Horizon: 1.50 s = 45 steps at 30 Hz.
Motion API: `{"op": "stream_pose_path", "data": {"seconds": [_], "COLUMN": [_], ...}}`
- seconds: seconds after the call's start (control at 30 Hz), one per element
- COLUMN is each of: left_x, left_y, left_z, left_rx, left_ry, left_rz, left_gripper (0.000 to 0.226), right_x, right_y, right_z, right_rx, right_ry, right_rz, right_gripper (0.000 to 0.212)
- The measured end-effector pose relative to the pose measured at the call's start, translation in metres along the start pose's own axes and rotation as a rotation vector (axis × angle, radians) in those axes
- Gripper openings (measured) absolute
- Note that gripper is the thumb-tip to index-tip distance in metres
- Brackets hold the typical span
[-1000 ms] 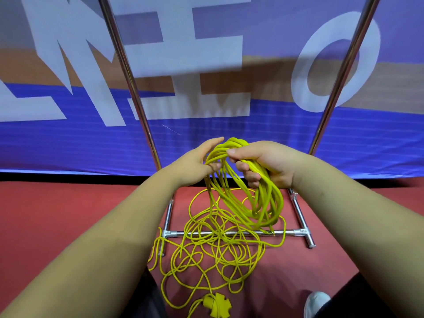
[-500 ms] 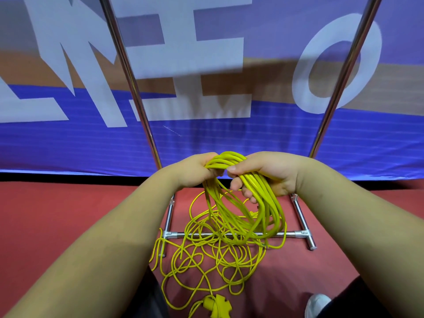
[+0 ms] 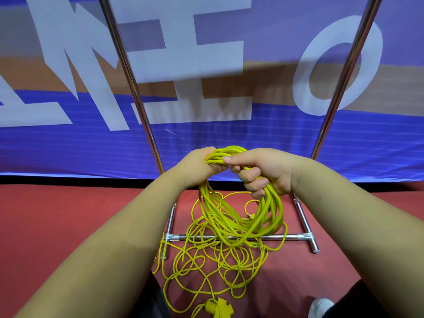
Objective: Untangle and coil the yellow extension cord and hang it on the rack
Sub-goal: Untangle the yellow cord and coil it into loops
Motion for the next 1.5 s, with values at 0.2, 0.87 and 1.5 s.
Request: {"op": "stream_pose_path", "data": {"seconds": [0.2,0.87,1.5], "left_x": [0.001,-0.065,-0.033], "left_y": [0.001,0.065,0.032], "left_z": [0.011,-0.073,-0.024], "left_rx": [-0.036,-0.336,-0.57], "left_ry": [-0.152,0.41,-0.26], "left_rz": [0.062,0.433,0.604], "left_gripper": [0.028,0.039,0.029], "right_x": [-0.003,-0.042,-0.001], "right_y": [0.008,0.04,0.012], "right_z": [0.012,0.049,0.078], "right_rx": [0.027,0.049,0.239], "right_ry": [-0.097,-0.564,-0.602], "right_rz": [0.122,0.453,0.339], "right_gripper": [0.018,0.02,0.028]}}
Point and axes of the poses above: each hand's wrist, its own x-axis towards the middle knuckle, its own z-axis out of the back of the hand, y = z × x, the point moved 8 cm from there along x, towards the middle knuckle, and after that the axes turned 13 degrees about -z, right-handed, at the moved point
